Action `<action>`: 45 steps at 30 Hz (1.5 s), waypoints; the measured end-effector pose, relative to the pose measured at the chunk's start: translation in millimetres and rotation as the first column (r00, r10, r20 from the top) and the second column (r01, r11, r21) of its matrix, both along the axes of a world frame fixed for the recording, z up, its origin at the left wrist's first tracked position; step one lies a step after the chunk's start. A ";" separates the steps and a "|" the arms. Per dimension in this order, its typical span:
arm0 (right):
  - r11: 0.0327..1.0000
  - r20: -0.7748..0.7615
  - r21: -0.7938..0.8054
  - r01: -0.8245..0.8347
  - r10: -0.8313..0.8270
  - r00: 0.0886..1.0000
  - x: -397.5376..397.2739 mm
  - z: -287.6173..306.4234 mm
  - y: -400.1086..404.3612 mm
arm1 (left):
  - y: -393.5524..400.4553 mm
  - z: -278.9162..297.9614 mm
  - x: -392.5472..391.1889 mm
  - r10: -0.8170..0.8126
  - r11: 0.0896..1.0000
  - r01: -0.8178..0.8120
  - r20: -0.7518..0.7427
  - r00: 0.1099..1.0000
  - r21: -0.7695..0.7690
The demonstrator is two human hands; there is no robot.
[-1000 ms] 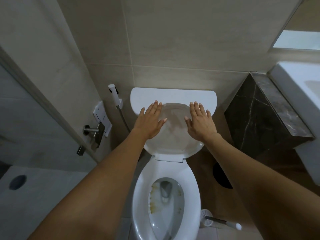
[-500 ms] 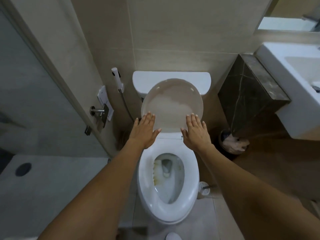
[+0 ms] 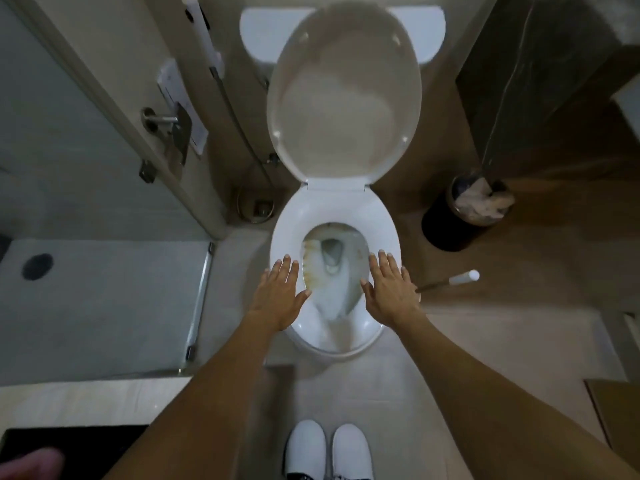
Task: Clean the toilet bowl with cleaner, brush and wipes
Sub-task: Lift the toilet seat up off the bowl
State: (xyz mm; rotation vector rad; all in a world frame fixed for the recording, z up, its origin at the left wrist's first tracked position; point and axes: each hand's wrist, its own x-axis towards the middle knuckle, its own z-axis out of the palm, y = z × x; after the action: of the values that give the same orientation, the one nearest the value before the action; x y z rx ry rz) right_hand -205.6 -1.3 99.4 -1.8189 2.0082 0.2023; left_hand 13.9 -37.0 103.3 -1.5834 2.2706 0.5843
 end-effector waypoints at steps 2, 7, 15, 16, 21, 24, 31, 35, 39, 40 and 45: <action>0.999 0.001 0.037 0.000 0.000 1.000 0.0 -27.8 18.0 | 14.8 -28.8 -2.7 0.005 0.999 -0.006 0.003 1.000 0.042; 0.994 0.006 0.096 -0.052 0.052 0.999 0.3 -83.9 47.9 | 46.6 -89.7 -9.5 -0.008 0.994 0.004 0.038 0.999 0.110; 0.983 0.039 0.130 -0.130 0.126 0.991 5.8 -146.2 72.9 | 89.4 -156.2 -8.3 -0.049 0.991 0.048 0.008 0.999 0.122; 0.982 0.041 0.125 -0.140 0.136 0.990 6.5 -151.0 76.2 | 91.3 -160.8 -8.0 -0.043 0.994 0.042 0.002 0.999 0.097; 0.972 -0.017 0.083 -0.218 0.220 0.975 3.1 -165.3 86.5 | 82.3 -173.4 -8.2 -0.074 0.997 0.074 0.022 0.997 0.007; 0.968 -0.050 0.051 -0.245 0.247 0.968 2.2 -170.6 86.0 | 75.0 -180.1 -7.1 -0.112 0.993 0.115 0.087 0.990 -0.028; 0.972 -0.065 -0.036 -0.233 0.231 0.971 11.5 -189.9 83.9 | 76.9 -193.1 -8.4 -0.155 0.974 0.183 0.201 0.967 -0.132; 0.955 -0.148 -0.087 -0.283 0.269 0.952 10.0 -197.9 84.4 | 81.1 -203.0 -4.4 -0.169 0.928 0.247 0.275 0.946 -0.279; 0.920 -0.268 -0.160 -0.357 0.308 0.913 6.0 -204.3 88.0 | 84.7 -211.0 2.0 -0.195 0.868 0.314 0.317 0.928 -0.385; 0.911 -0.294 -0.176 -0.372 0.312 0.903 5.5 -206.4 89.1 | 85.7 -212.3 1.9 -0.194 0.857 0.323 0.331 0.924 -0.401; 0.887 -0.379 -0.207 -0.412 0.316 0.870 3.7 -211.8 93.8 | 87.9 -216.1 2.1 -0.200 0.832 0.365 0.389 0.899 -0.418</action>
State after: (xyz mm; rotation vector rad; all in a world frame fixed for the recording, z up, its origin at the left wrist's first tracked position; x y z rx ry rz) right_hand -201.8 92.5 -112.4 -2.4982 1.9602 0.3785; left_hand 15.9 50.9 -112.7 -1.3476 2.4257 -0.3408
